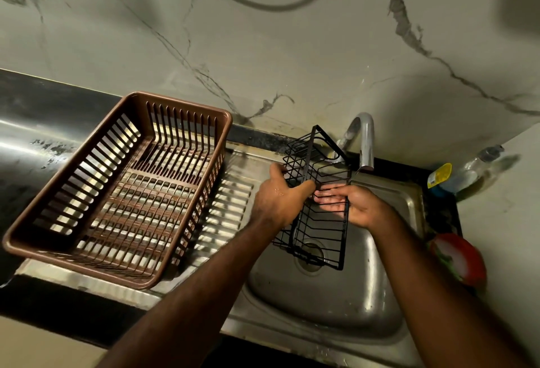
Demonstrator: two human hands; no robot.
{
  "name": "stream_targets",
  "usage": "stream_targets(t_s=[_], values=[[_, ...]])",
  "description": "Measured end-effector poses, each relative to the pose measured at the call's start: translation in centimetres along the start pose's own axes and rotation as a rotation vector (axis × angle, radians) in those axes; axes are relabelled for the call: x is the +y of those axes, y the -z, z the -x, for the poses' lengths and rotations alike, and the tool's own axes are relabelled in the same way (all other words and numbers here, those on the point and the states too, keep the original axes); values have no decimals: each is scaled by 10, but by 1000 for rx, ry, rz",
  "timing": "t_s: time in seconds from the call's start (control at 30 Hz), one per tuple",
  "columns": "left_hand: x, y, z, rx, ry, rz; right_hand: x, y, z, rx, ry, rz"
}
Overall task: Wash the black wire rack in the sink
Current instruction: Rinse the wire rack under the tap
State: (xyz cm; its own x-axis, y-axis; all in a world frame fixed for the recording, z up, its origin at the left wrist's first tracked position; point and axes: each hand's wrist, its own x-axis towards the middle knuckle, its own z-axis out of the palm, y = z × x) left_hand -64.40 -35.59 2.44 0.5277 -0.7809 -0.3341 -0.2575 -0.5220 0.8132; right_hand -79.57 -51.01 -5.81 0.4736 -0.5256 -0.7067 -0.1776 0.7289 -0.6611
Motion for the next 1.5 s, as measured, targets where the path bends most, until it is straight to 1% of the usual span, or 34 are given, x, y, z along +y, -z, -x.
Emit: stream_targets(t_s=[0.07,0.1,0.17,0.23,0.27,0.3,0.37,0.47,0.53,0.6,0.7,0.8,0.87,0.97,1.1,1.3,1.5], values=[[-1,-2,2,4,3,8,1,-1,-2,45,2,70],[-1,-4,4,10,2,10,2,-3,-2,97,27,106],[-2,-9,7,37,-4,10,5,-3,-6,287,115,217],[-2,-14,11,71,-13,23,8,-3,-9,465,192,412],[-2,-17,12,79,-15,32,9,-3,-9,515,225,479],[-2,-18,14,81,-18,41,11,-4,-8,523,260,494],[-1,-18,17,86,-26,62,14,-5,-6,426,302,418],[-3,-15,19,122,-27,81,13,-6,0,225,265,239],[-5,-13,23,121,-40,95,12,-7,2,181,269,209],[-8,-12,25,112,-64,122,11,-8,1,169,282,209],[-13,-14,26,125,-89,133,8,-9,0,148,303,288],[-11,-16,25,135,-59,177,-2,-11,4,155,340,355],[-8,-18,25,159,-27,246,-9,-13,5,125,360,383],[-5,-22,22,198,17,335,-18,-11,7,54,329,383],[-5,-27,17,243,20,433,-18,-2,14,-6,275,464],[-3,-31,9,240,-24,511,-14,7,12,29,245,492],[-9,-35,5,236,-6,596,-11,8,10,64,189,363]])
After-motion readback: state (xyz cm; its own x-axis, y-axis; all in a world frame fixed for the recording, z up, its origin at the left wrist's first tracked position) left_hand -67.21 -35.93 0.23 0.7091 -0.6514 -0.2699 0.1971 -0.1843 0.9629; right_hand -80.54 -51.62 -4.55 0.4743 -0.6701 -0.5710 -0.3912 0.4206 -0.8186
